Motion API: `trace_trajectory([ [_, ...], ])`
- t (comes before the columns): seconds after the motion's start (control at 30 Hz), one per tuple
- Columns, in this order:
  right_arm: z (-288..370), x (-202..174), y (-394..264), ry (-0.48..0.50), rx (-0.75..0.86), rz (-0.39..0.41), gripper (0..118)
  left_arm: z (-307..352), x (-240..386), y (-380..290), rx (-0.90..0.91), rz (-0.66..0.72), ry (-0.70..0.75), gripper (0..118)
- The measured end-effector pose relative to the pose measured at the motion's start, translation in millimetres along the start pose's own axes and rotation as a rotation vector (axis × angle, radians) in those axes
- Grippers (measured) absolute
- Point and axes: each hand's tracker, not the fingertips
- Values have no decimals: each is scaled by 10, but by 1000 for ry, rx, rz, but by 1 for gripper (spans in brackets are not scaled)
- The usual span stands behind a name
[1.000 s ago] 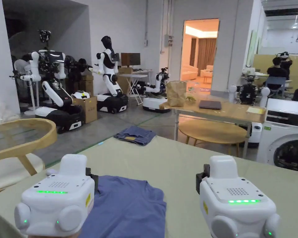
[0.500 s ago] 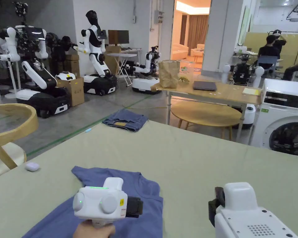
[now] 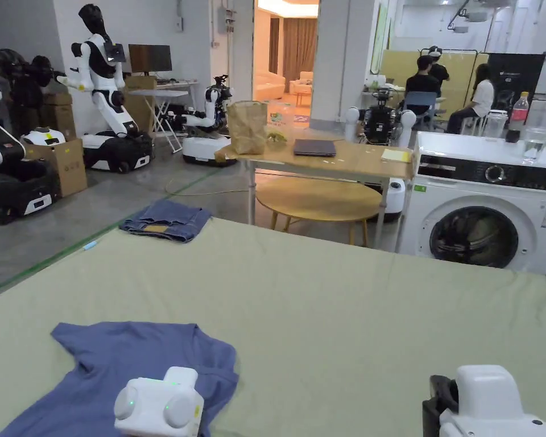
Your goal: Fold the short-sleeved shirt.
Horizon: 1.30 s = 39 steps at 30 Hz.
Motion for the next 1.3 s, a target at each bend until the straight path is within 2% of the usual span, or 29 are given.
trace_trajectory([
  [0.07,68,91,-6,-15,10,-16,0,-76,-114,35,-99,95,-123,0],
  [0.17,197,288,-12,-32,21,-24,0,130,80,332,13,53,-162,0],
  [0.23,274,441,3,-69,23,-27,0,262,350,554,55,-7,-258,0],
  [0.4,591,836,42,-156,53,-62,0,993,1332,1001,259,-112,-495,0],
  [0.47,730,1001,45,-204,63,-71,0,1290,1844,1153,314,-174,-616,0],
  [0.53,853,1162,30,-253,71,-73,0,1614,2402,1139,349,-268,-677,0],
  [0.6,949,1323,-10,-283,68,-79,0,1705,2909,1104,354,-360,-697,0],
  [0.7,1063,1552,-119,-330,57,-98,0,1502,3596,885,246,-447,-734,0],
  [0.83,1103,1812,-299,-381,23,-105,0,759,4244,318,29,-493,-668,0],
  [0.93,1108,1947,-413,-393,1,-120,0,333,4417,-56,-56,-511,-578,0],
  [0.97,1110,1985,-442,-388,-4,-124,0,300,4390,-110,-36,-487,-578,5],
  [1.0,1111,2001,-464,-384,-6,-123,0,293,4353,-128,-27,-450,-594,20],
  [1.03,1106,2005,-482,-379,-9,-118,0,376,4265,-111,-18,-414,-624,56],
  [1.07,1095,2004,-493,-372,-13,-115,0,468,4186,-76,-10,-405,-648,83],
  [1.1,1086,2000,-489,-360,-16,-116,0,599,4088,-47,11,-412,-637,96],
  [1.2,1063,1930,-493,-318,-3,-130,0,1252,3469,36,251,-414,-608,96],
  [1.3,1001,1815,-490,-274,14,-133,0,1835,2667,-15,430,-356,-479,96],
])
